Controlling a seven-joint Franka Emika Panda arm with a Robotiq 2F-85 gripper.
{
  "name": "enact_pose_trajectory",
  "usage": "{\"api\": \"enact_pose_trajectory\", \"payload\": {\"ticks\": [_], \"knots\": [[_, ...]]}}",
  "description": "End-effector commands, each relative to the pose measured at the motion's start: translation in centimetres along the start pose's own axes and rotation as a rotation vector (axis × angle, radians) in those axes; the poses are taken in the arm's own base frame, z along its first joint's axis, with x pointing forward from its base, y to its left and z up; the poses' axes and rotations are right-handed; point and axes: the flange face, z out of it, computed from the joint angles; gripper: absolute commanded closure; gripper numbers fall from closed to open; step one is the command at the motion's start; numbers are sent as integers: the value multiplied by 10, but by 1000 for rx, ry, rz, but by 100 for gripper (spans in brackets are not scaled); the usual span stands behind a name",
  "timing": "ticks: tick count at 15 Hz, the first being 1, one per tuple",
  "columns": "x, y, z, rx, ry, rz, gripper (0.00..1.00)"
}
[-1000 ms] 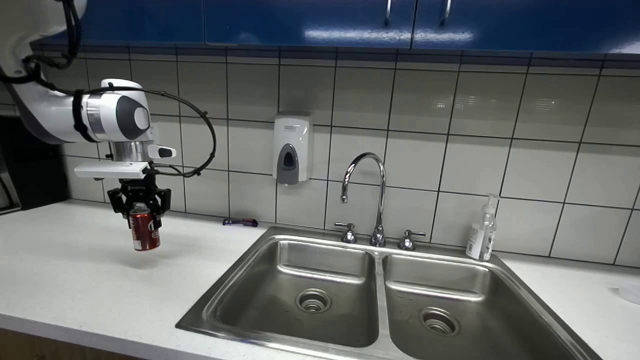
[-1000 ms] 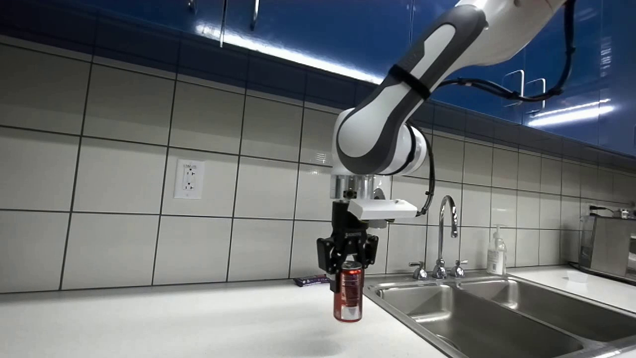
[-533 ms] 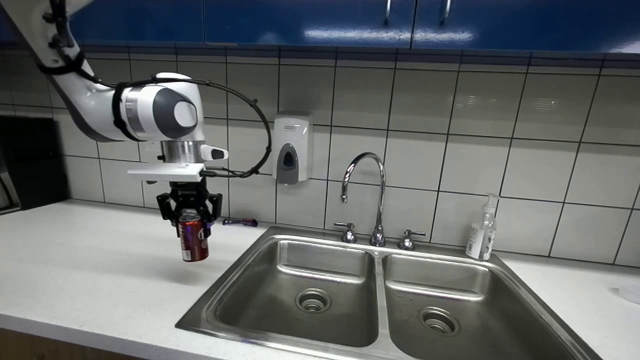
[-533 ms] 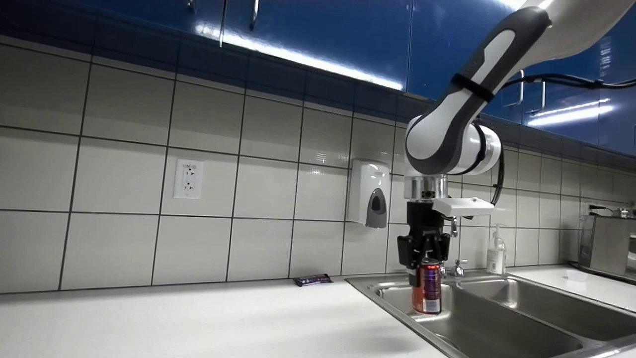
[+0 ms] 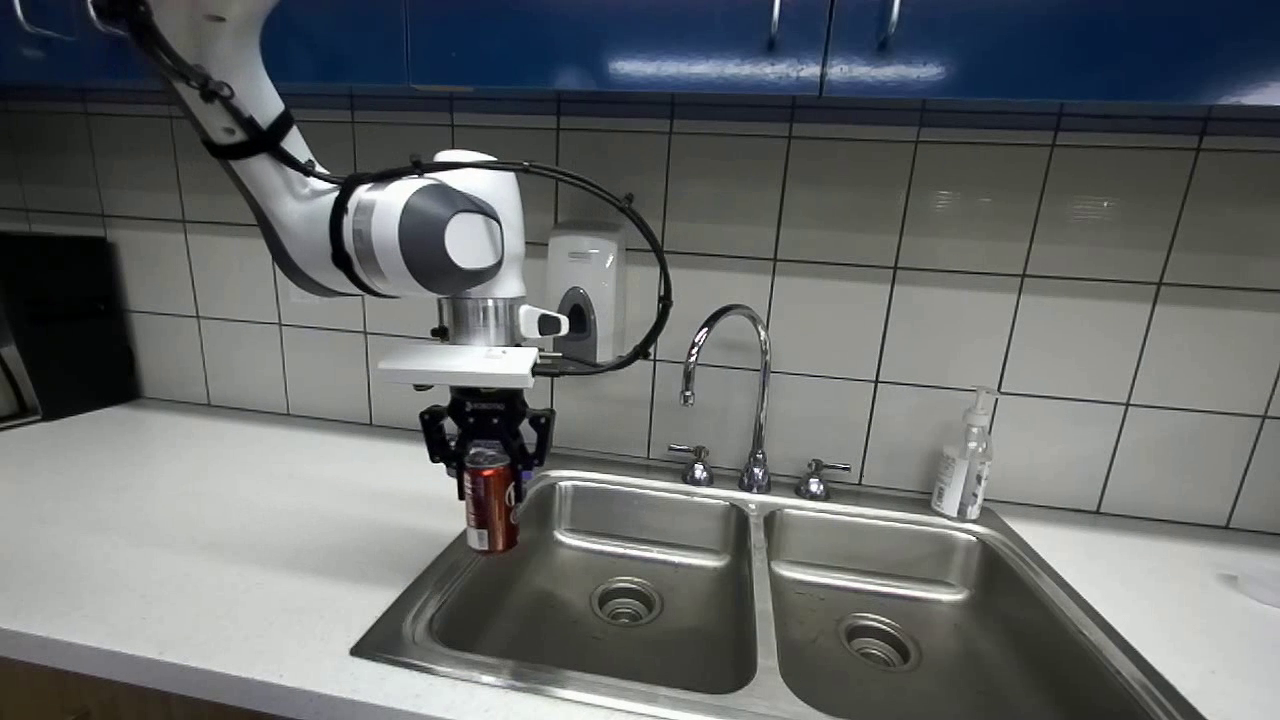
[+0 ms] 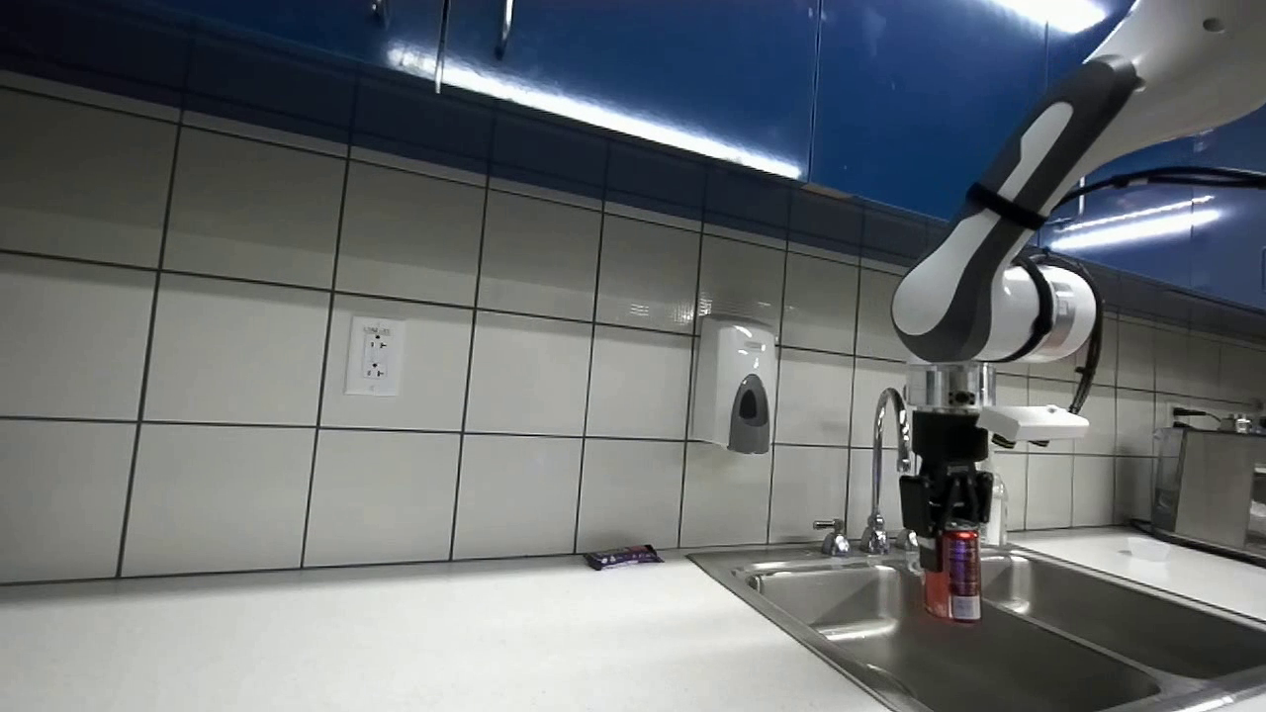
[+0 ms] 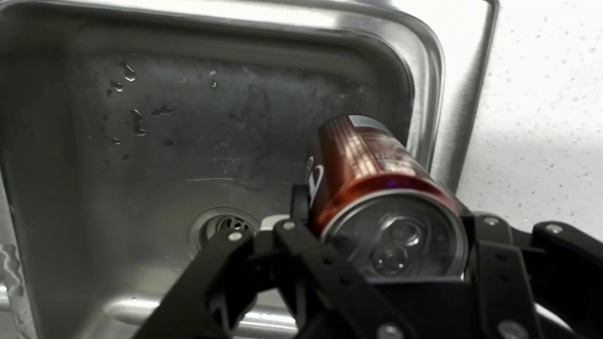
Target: Put the can in the left sink
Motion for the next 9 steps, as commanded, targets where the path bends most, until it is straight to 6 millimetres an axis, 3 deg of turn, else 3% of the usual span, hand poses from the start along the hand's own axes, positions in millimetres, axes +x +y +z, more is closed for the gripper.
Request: {"api": "enact_pose_trajectory", "payload": {"ticks": [1, 5, 9], "knots": [[0, 38, 17, -13, 1, -32, 62], [9, 76, 50, -28, 3, -46, 62], [30, 100, 94, -28, 3, -61, 62]]}}
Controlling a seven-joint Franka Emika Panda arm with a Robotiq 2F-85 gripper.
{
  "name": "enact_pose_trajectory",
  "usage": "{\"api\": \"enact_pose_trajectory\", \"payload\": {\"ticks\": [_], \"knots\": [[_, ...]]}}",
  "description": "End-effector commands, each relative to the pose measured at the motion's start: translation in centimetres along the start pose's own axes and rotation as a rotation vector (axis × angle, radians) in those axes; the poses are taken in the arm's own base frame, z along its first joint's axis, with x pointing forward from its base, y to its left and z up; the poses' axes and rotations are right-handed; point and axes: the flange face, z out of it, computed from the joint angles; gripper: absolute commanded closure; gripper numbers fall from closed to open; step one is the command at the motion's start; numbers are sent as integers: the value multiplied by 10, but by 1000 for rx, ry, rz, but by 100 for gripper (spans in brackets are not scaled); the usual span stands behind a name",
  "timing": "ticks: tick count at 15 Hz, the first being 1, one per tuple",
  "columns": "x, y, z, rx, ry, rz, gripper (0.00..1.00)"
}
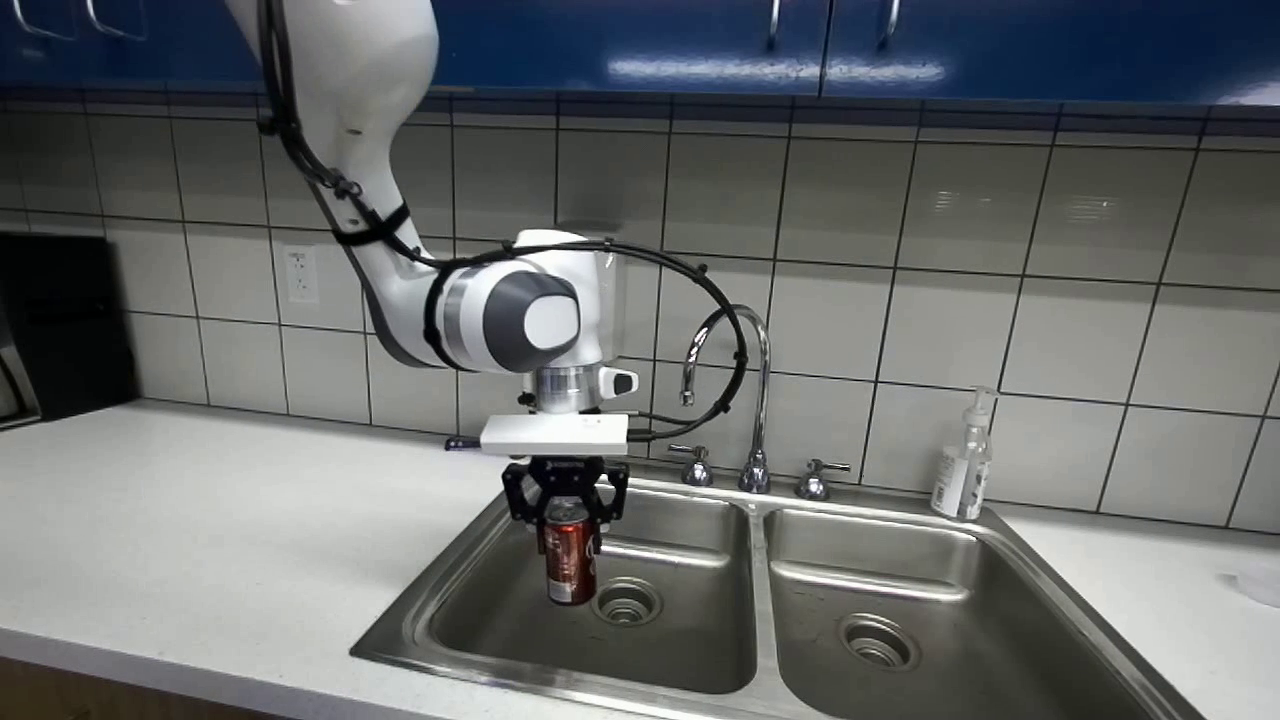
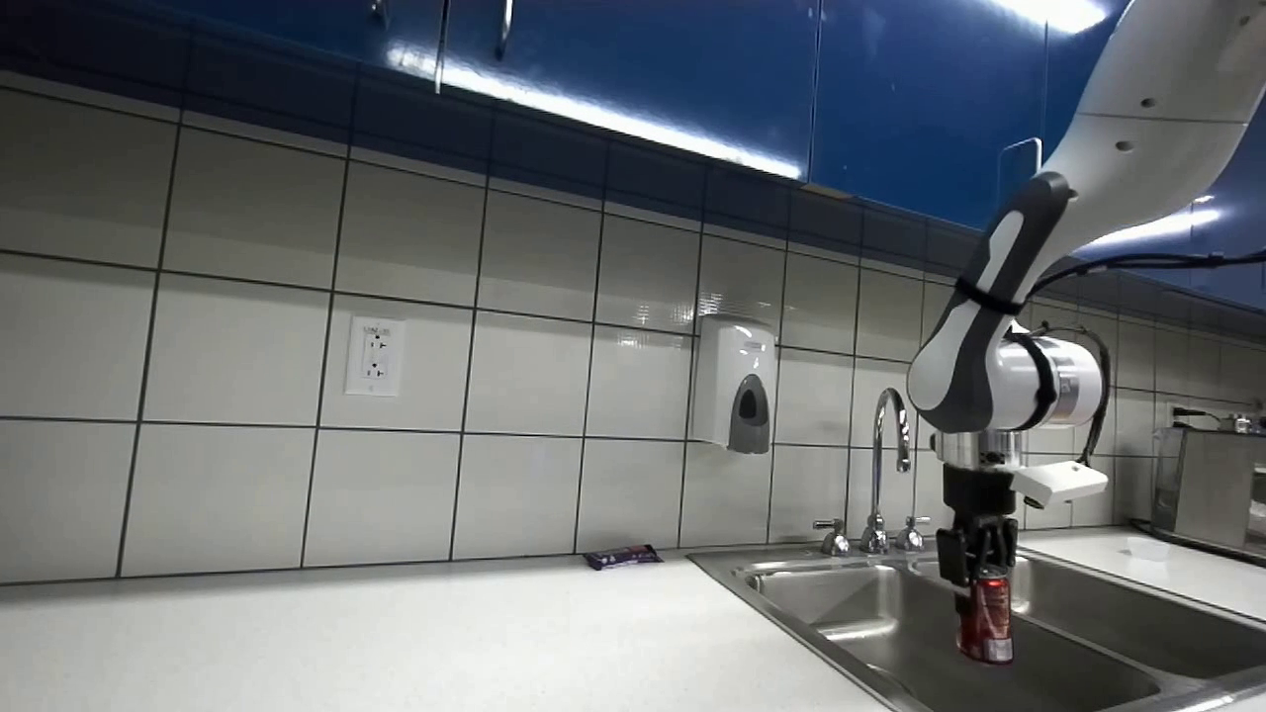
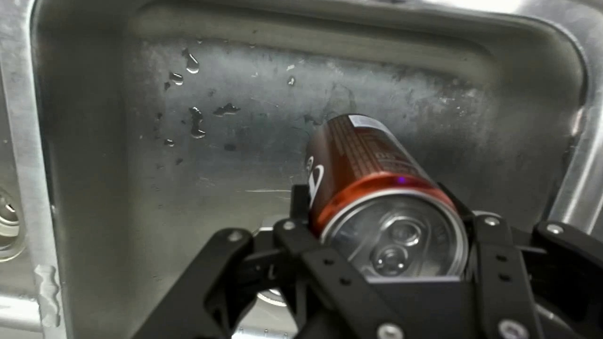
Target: Put the can in the left sink
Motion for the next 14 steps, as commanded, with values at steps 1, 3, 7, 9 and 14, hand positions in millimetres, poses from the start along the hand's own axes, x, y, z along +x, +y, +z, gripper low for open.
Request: {"api": "enact_pose_trajectory", "payload": {"ticks": [1, 3, 7, 9, 14], "knots": [[28, 23, 38, 1, 13, -30, 62], [41, 28, 60, 2, 13, -39, 62], [64, 27, 102, 22, 6, -52, 62], [70, 22, 119, 36, 4, -52, 62], [79, 18, 132, 44, 19, -65, 62]]}}
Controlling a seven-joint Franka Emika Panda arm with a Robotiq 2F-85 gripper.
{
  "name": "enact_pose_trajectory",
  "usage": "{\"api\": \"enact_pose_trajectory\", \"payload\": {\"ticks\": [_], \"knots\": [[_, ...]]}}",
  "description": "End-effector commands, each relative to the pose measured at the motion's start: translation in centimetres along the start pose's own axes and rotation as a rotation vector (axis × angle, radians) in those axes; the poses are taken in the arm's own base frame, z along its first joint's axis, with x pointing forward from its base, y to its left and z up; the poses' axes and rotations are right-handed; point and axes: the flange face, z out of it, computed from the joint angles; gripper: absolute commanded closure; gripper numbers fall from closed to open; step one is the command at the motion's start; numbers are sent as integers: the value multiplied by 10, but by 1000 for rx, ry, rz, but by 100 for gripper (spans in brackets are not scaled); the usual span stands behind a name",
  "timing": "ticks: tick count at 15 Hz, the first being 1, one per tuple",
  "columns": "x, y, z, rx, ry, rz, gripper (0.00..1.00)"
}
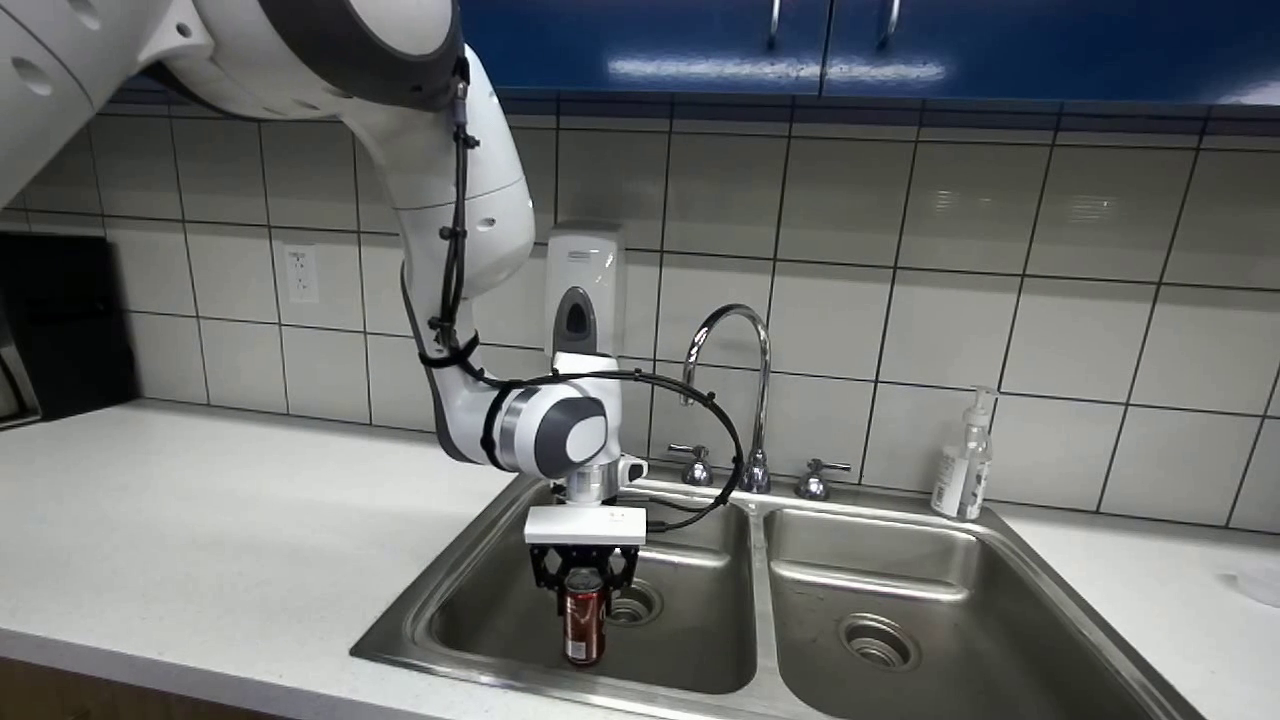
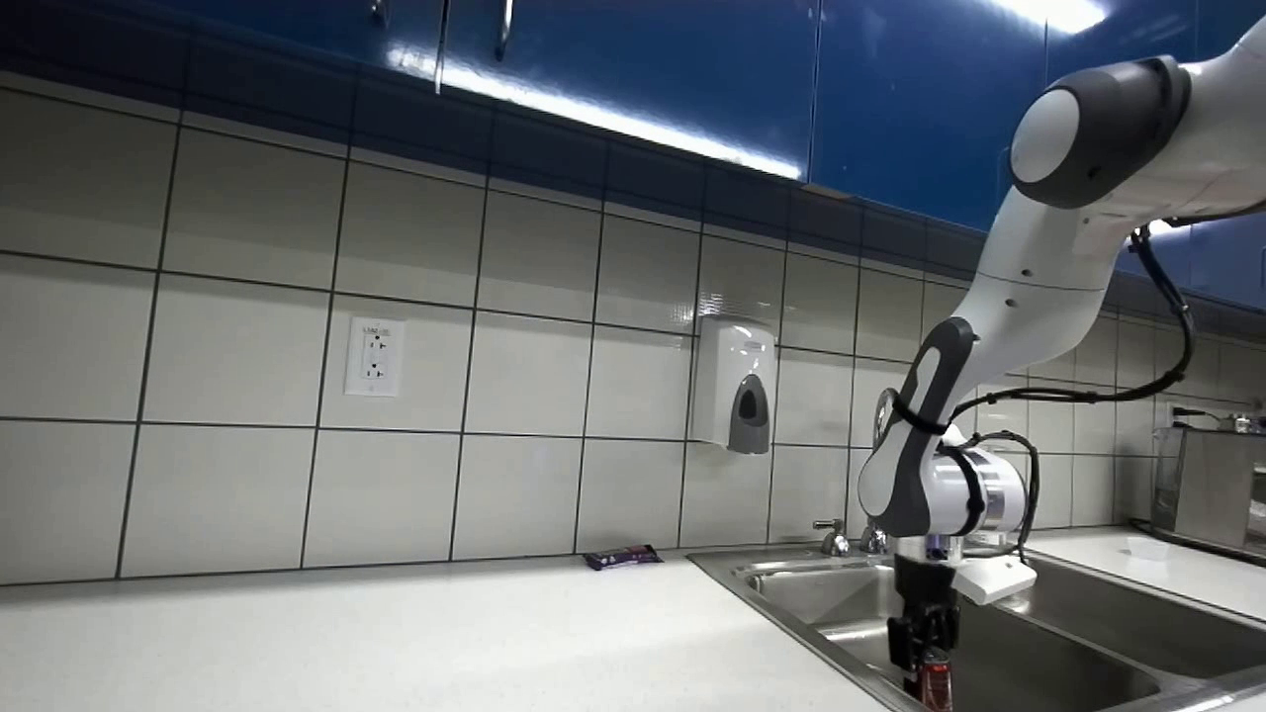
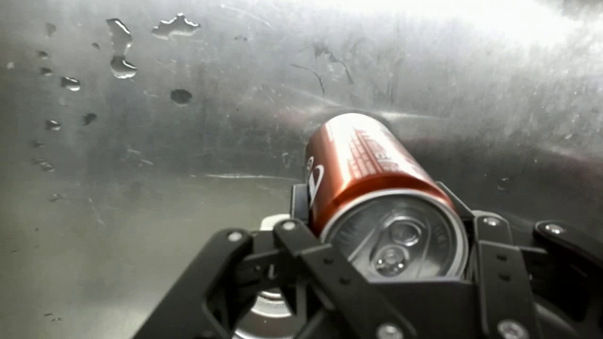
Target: Put the can in the left sink
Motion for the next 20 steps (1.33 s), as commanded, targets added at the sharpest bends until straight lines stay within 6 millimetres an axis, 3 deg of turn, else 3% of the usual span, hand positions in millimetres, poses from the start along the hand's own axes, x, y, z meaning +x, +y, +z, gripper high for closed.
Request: {"api": "enact_pose_trajectory", "payload": {"ticks": [1, 5, 6, 7, 10, 14, 16, 20], "knots": [[8, 6, -2, 2, 38, -10, 62], [8, 4, -3, 5, 46, -11, 62], [7, 3, -3, 11, 44, -11, 53], [7, 3, -4, 13, 43, -10, 12], [7, 4, -6, 15, 45, -5, 0], [6, 2, -18, 9, 41, -6, 0], [5, 0, -39, -8, 43, -14, 0], [0, -13, -109, -59, 69, -51, 0]]}}
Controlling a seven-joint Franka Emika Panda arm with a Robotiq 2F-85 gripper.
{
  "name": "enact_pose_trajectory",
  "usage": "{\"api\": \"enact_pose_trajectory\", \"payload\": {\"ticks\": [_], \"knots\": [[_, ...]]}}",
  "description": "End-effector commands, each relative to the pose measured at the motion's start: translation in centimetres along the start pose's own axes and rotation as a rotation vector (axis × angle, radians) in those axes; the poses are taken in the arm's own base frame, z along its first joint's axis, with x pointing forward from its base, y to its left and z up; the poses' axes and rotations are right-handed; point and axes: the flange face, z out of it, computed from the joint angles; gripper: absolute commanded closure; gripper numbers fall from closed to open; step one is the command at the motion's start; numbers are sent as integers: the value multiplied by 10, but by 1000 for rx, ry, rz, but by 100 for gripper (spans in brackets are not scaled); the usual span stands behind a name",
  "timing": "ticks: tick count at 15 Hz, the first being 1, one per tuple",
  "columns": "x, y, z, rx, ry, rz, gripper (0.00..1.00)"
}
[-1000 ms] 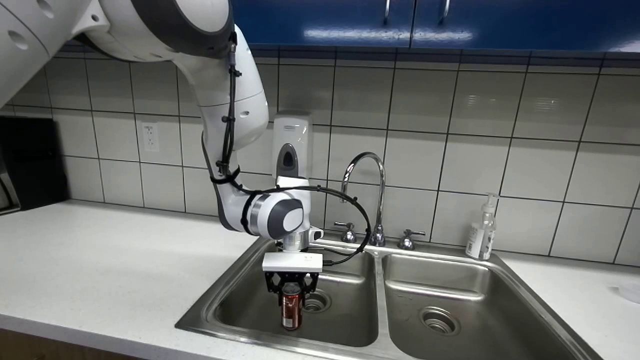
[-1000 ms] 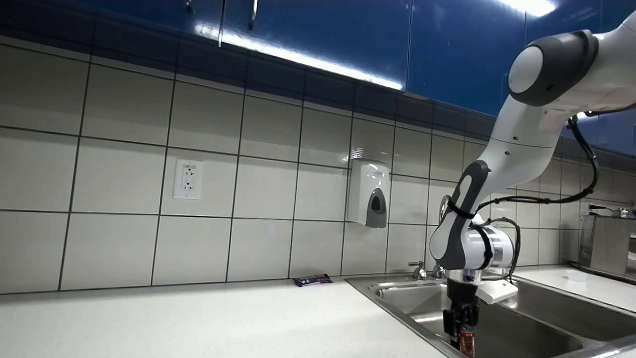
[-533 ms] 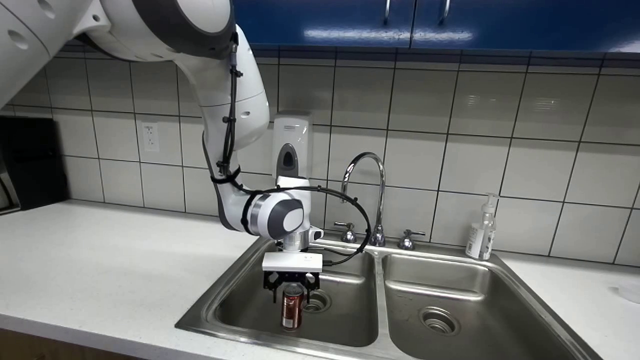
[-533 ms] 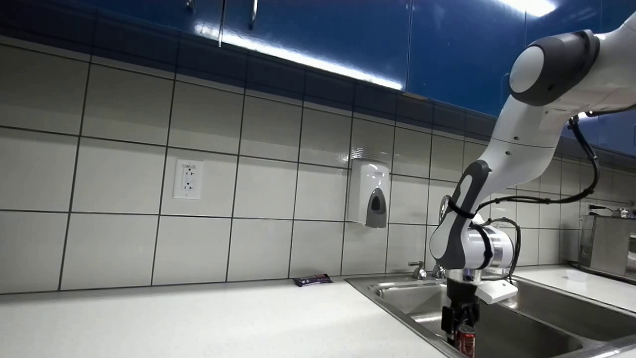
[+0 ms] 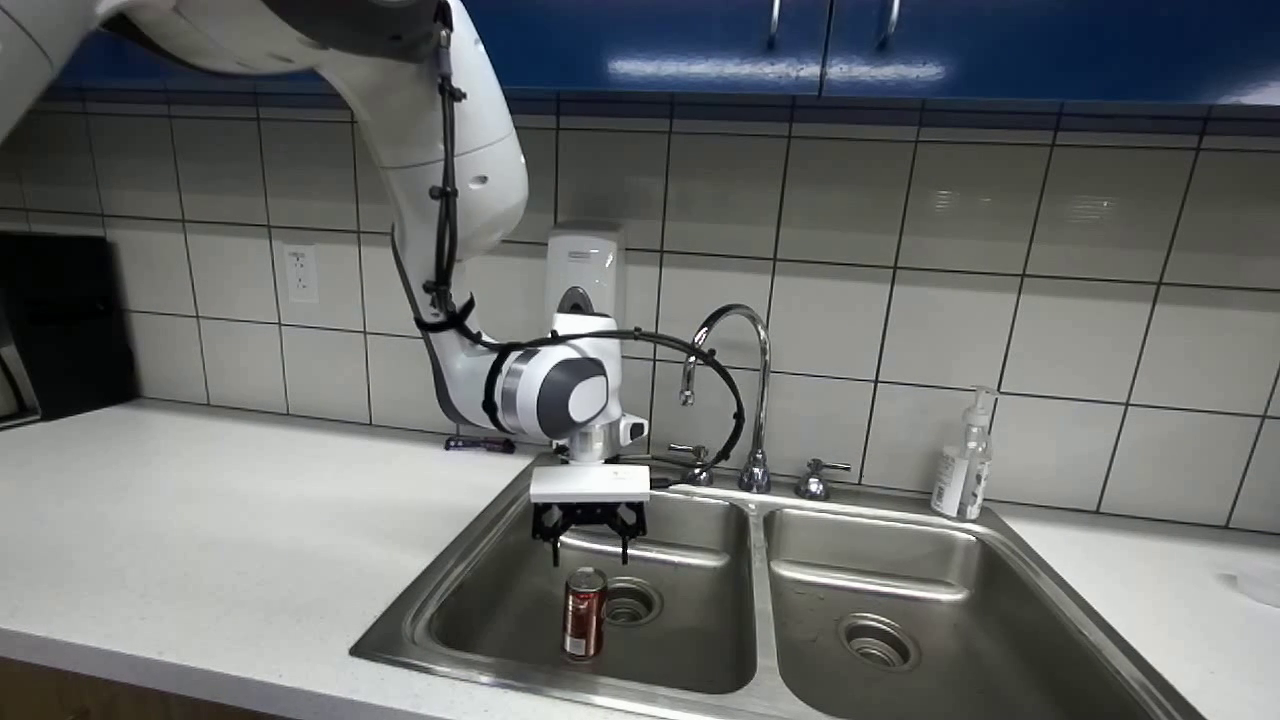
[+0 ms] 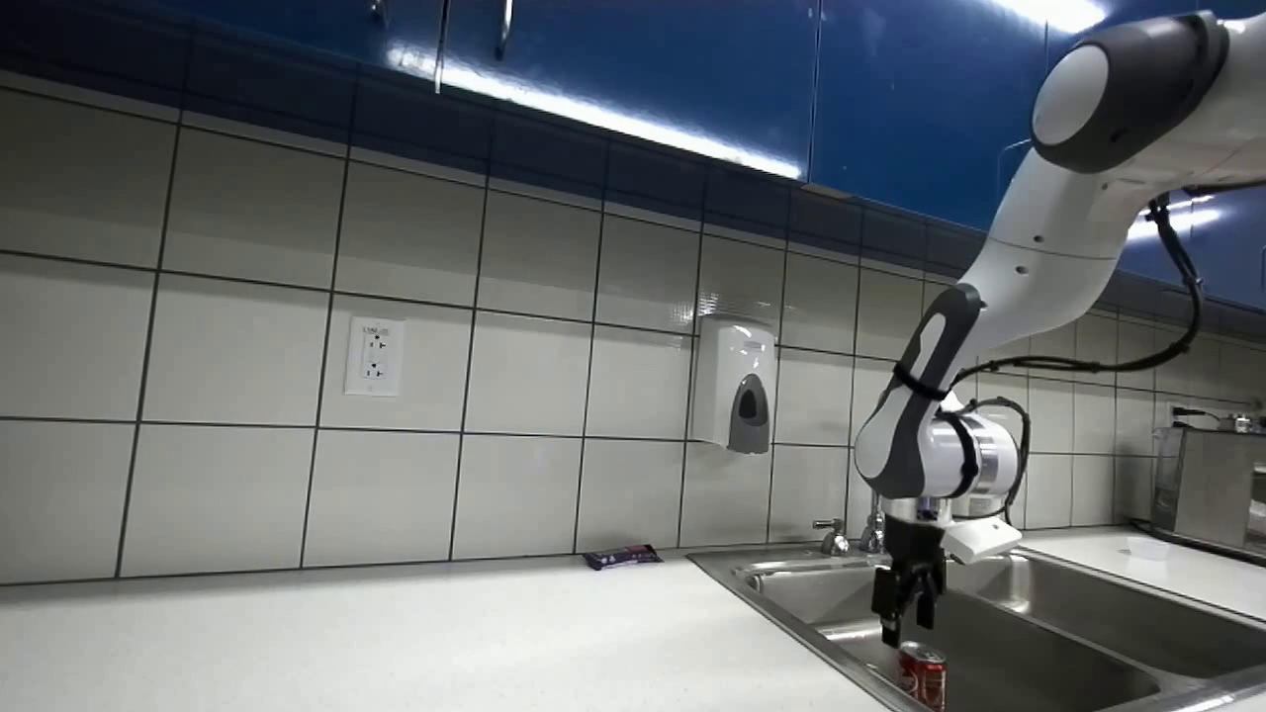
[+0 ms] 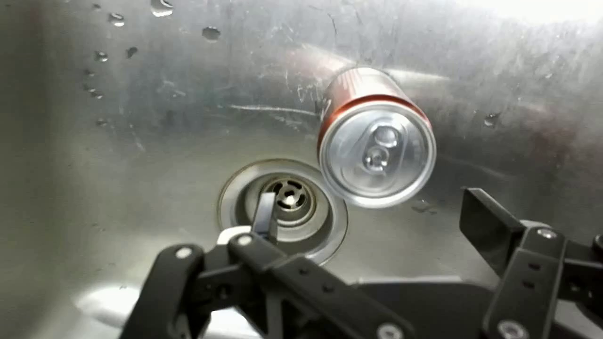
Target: Put the can in the left sink
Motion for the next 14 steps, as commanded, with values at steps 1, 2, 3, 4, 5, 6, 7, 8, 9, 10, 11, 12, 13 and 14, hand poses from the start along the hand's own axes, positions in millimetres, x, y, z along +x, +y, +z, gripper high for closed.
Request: {"api": "enact_pose_trajectory", "payload": {"ticks": [1, 2, 3, 4, 5, 6, 7, 8, 9, 10, 11, 12, 13, 14], "knots": [[-11, -26, -74, -32, 16, -43, 0], [-11, -36, -88, -37, 20, -57, 0], [-11, -53, -99, -36, 30, -68, 0], [-12, -69, -110, -37, 39, -80, 0], [-12, -89, -119, -39, 45, -90, 0], [-14, -109, -127, -41, 51, -93, 0], [-16, -129, -134, -43, 62, -77, 0], [-19, -146, -140, -50, 69, -54, 0], [-18, -167, -146, -50, 77, -22, 0], [-20, -187, -152, -45, 81, 7, 0], [-22, -209, -158, -33, 89, 43, 0], [-25, -230, -162, -26, 89, 68, 0], [-28, -252, -168, -16, 91, 84, 0], [-31, -273, -173, -14, 87, 99, 0]]}}
